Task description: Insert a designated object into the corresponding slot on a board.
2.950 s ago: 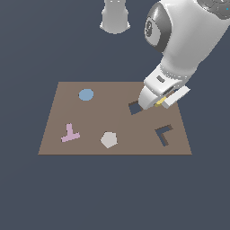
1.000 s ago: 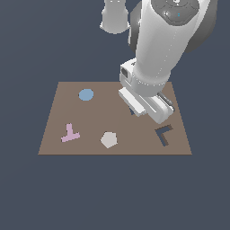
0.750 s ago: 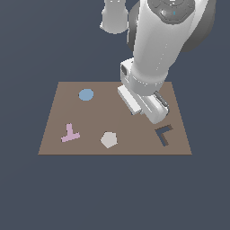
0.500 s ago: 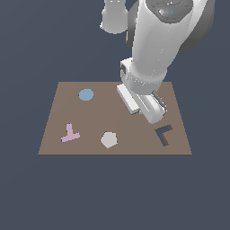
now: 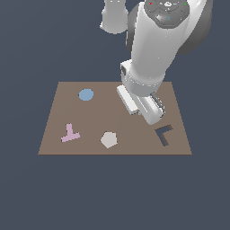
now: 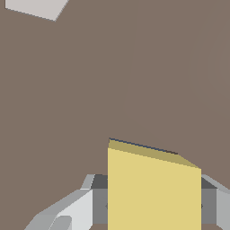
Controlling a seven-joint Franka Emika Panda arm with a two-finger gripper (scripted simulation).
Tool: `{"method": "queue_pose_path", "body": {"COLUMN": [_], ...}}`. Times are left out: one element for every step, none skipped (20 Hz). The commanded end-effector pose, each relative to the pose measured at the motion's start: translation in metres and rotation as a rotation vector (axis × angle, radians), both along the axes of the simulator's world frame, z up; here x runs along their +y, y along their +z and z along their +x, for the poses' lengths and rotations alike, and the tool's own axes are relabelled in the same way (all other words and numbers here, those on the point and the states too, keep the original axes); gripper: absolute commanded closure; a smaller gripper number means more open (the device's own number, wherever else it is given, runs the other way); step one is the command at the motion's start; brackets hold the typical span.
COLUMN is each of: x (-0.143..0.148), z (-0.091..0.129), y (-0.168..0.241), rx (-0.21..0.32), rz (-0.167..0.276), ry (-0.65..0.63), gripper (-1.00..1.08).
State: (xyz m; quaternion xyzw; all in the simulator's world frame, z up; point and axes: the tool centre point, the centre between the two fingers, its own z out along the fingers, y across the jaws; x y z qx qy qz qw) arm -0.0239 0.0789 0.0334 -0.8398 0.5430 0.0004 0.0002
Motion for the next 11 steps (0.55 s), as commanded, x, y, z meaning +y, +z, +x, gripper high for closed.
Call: {"method": "queue_pose_path", "body": {"x": [0.0002, 0.0002, 0.0002, 0.0002, 0.0002, 0.0002, 0.0002, 0.0002, 0.0002, 0.0002, 0.0002], "z": [0.0001, 0.0001, 0.0001, 0.0001, 0.0001, 0.0001, 0.0001, 0.0001, 0.0001, 0.0001, 0.0001], "y": [-0.0028, -0.0028, -0.0028, -0.0028, -0.0028, -0.0028, -0.0028, -0.0028, -0.0028, -0.0028, -0.0028], "rx": [0.000, 0.000, 0.000, 0.000, 0.000, 0.000, 0.000, 0.000, 0.000, 0.000, 0.000], "rz": [0.000, 0.000, 0.000, 0.000, 0.000, 0.000, 0.000, 0.000, 0.000, 0.000, 0.000], "ry": [-0.001, -0.001, -0.001, -0.001, -0.001, -0.001, -0.001, -0.001, -0.001, -0.001, -0.001], "gripper": [1.08, -0.92, -0.92, -0.92, -0.92, -0.92, -0.92, -0.92, -0.92, -0.92, -0.92]}}
